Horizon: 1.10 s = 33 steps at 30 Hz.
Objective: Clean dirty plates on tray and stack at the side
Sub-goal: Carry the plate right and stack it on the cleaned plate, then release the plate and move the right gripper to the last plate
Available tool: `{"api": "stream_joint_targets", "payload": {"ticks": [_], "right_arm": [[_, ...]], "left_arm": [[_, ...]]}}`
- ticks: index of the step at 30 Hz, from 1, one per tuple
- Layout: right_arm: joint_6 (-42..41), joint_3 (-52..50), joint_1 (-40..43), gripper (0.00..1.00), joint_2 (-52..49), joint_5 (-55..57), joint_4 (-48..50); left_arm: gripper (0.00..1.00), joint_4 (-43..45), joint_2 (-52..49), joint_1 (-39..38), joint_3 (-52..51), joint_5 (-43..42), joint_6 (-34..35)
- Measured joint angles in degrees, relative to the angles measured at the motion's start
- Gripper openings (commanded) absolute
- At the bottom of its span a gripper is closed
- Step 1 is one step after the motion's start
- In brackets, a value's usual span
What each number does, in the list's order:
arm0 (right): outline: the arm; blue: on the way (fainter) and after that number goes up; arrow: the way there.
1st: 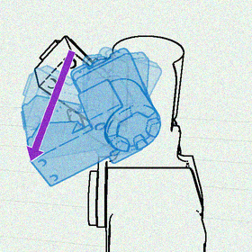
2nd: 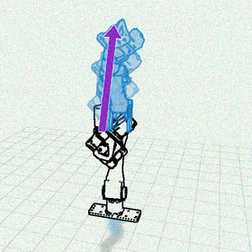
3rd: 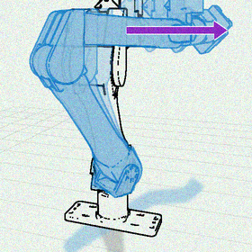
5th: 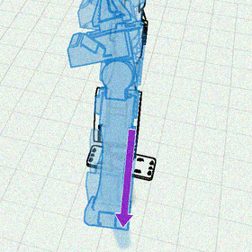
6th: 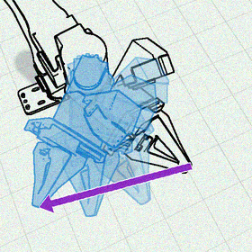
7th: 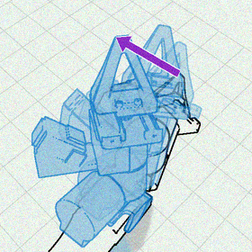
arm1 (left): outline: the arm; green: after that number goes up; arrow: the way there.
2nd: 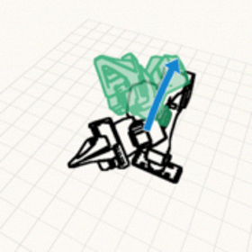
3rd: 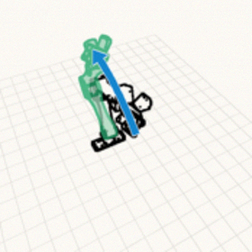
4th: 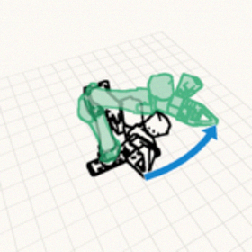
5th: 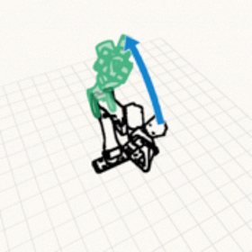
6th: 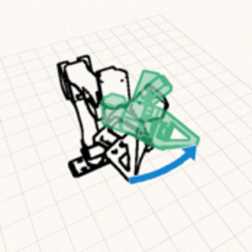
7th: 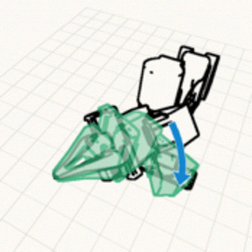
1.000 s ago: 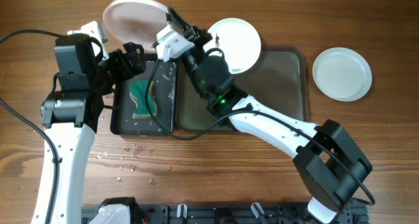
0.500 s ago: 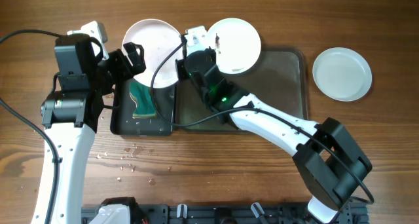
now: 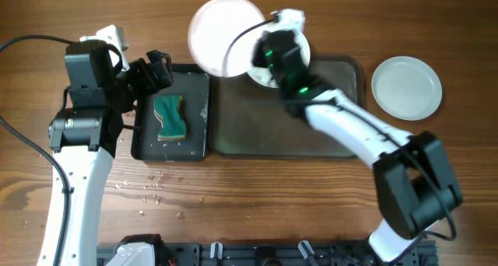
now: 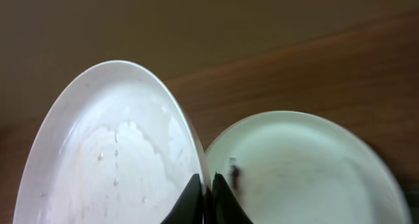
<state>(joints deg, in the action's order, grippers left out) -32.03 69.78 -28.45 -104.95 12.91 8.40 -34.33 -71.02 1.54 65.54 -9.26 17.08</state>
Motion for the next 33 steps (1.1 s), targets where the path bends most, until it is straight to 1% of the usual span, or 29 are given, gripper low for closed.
{"api": "stream_joint_targets", "payload": {"ticks": [7,13,20,26,29,33], "right_arm": [[-2.95,0.00,15.72,0.04,0.70,-17.46,-6.19],[-4.28,0.02,27.50,0.04,1.60,-24.26,-13.14],[-4.61,0.07,42.21,0.04,1.79,-24.06,-26.75],[-4.07,0.07,53.55,0.04,1.79,-20.13,-34.71],[-2.16,0.07,57.24,0.04,1.79,-19.23,-37.51],[0.24,-0.13,59.14,0.04,1.79,-18.64,-39.95]], "left_arm": [[1.00,0.00,0.00,0.00,0.00,0.00,0.00],[1.00,-0.02,0.00,0.00,0.00,0.00,0.00],[1.00,0.00,0.00,0.00,0.00,0.00,0.00],[1.00,0.00,0.00,0.00,0.00,0.00,0.00],[1.00,0.00,0.00,0.00,0.00,0.00,0.00],[1.00,0.00,0.00,0.00,0.00,0.00,0.00]]}}
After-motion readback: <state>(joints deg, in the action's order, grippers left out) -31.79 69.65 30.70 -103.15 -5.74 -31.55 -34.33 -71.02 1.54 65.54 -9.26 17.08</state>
